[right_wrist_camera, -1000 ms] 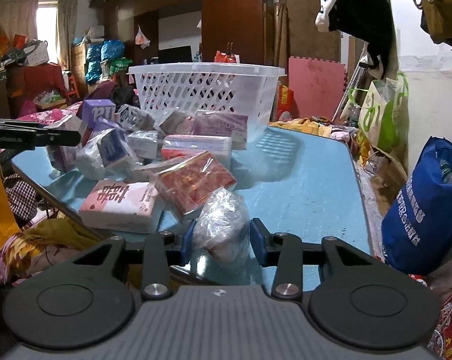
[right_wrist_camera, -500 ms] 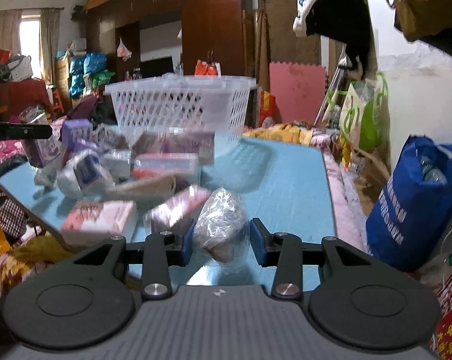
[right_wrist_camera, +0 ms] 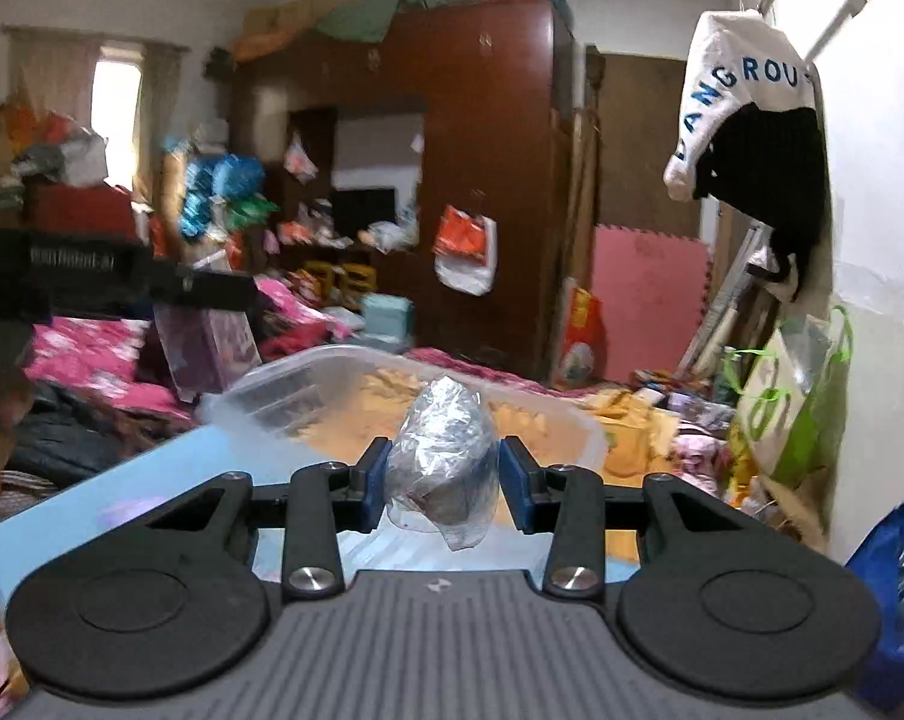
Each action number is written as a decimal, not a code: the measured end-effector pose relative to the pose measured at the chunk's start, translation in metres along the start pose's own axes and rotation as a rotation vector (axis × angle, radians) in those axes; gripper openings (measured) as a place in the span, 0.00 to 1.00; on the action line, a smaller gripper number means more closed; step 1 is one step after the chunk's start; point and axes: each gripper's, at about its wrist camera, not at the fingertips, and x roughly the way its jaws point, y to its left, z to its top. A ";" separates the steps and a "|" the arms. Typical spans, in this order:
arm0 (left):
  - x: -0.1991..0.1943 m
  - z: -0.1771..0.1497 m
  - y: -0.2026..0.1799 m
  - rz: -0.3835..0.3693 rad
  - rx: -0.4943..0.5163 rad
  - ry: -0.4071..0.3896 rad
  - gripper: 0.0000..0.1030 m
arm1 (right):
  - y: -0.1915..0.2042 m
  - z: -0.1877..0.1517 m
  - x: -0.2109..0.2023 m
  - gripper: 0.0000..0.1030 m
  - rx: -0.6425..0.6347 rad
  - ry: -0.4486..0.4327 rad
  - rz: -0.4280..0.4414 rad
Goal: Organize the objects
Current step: 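Carry both held packs over the white basket and open both tools, then grasp the red wrapped pack with the right tool while the left tool grasps a clear cone bag, then lower both held packs into the white basket and open both tools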
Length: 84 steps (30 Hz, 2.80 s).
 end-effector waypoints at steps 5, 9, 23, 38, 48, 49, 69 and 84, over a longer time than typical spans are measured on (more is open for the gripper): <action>0.047 0.005 0.016 0.050 -0.073 0.066 0.50 | 0.003 0.001 0.039 0.42 -0.033 0.068 -0.017; 0.059 0.003 0.024 0.073 -0.062 0.092 0.83 | 0.009 -0.002 0.043 0.77 -0.066 0.064 -0.085; -0.121 -0.078 0.032 0.036 0.230 -0.050 0.84 | 0.000 -0.086 -0.101 1.00 0.071 -0.055 -0.005; -0.128 -0.163 0.063 0.111 0.194 0.050 0.81 | 0.001 -0.168 -0.126 1.00 0.190 -0.027 0.002; -0.117 -0.194 0.057 0.166 0.205 0.069 0.70 | 0.019 -0.185 -0.105 0.62 0.129 0.056 0.000; -0.114 -0.196 0.057 0.169 0.214 0.075 0.66 | 0.019 -0.187 -0.103 0.60 0.131 0.060 -0.003; -0.130 -0.195 0.052 0.177 0.246 -0.025 0.34 | 0.011 -0.187 -0.114 0.30 0.118 0.014 -0.047; -0.142 -0.157 0.041 0.113 0.239 -0.151 0.34 | 0.011 -0.142 -0.122 0.30 0.110 -0.087 0.009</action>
